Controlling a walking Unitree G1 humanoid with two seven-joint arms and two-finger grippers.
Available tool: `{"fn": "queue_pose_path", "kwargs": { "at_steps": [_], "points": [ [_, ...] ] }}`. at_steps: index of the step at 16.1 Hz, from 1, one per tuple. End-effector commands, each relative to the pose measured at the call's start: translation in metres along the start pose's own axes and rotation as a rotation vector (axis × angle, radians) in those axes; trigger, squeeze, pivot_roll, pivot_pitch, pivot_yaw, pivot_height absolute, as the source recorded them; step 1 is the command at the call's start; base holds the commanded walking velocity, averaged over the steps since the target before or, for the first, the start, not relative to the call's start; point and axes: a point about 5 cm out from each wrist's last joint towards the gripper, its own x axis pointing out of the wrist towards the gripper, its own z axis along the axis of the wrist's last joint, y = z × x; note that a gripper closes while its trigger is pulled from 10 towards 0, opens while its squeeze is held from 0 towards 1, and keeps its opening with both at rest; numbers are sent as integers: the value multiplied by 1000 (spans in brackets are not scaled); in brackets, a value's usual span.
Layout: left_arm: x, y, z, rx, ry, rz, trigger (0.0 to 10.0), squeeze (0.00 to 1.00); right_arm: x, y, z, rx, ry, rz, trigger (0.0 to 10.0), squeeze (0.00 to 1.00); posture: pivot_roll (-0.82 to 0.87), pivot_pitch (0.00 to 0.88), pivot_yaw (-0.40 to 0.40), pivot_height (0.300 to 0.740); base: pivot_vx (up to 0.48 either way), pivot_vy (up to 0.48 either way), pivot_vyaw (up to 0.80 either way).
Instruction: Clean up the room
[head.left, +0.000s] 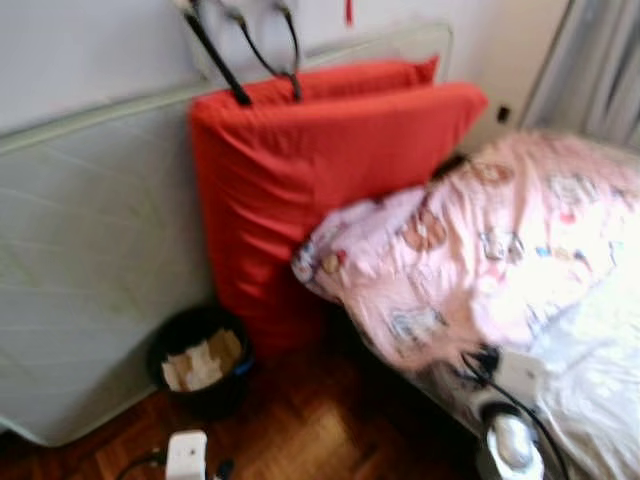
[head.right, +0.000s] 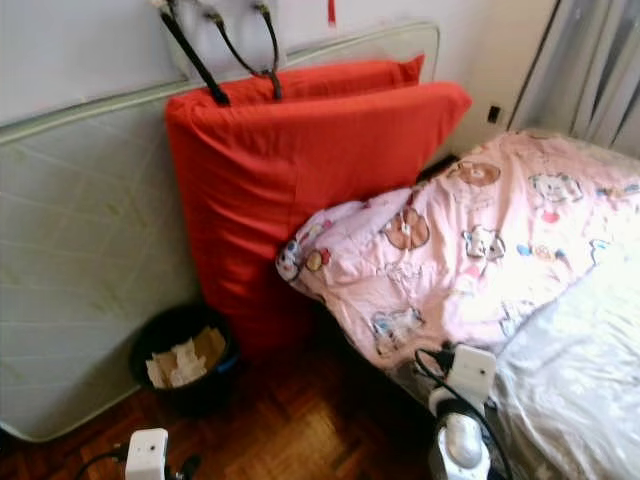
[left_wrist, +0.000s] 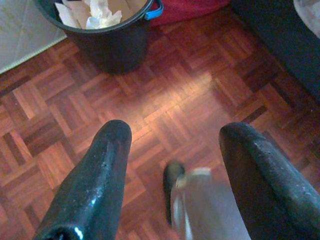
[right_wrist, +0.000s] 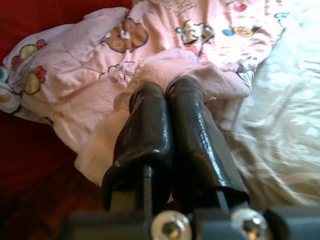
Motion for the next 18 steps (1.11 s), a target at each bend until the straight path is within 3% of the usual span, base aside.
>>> {"fn": "queue_pose_path", "kwargs": {
  "at_steps": [1, 14, 15, 16, 18],
  "points": [
    [1, 4, 3, 28, -6, -1, 10000, 0, 2, 6, 2, 6, -6, 11, 10000, 0, 45, 0, -17, 740, 0, 0, 0],
    [0, 4, 1, 33, 2, -2, 10000, 0, -15, -4, -43, -50, 304, -6, 10000, 0, 52, 0, -20, 740, 0, 0, 0],
    [0, 4, 1, 34, 3, -3, 10000, 0, -16, -4, -44, -54, 315, -2, 10000, 302, 54, 0, -19, 740, 0, 0, 0],
    [0, 4, 1, 34, 4, -3, 10000, 0, -16, -4, -45, -56, 322, 2, 10000, 800, 53, 0, -19, 740, 0, 0, 0],
    [0, 4, 0, 36, 5, -5, 10000, 0, -17, -3, -47, -56, 339, 10, 10000, 765, 55, 0, -18, 740, 0, 0, 0]
  ]
}}
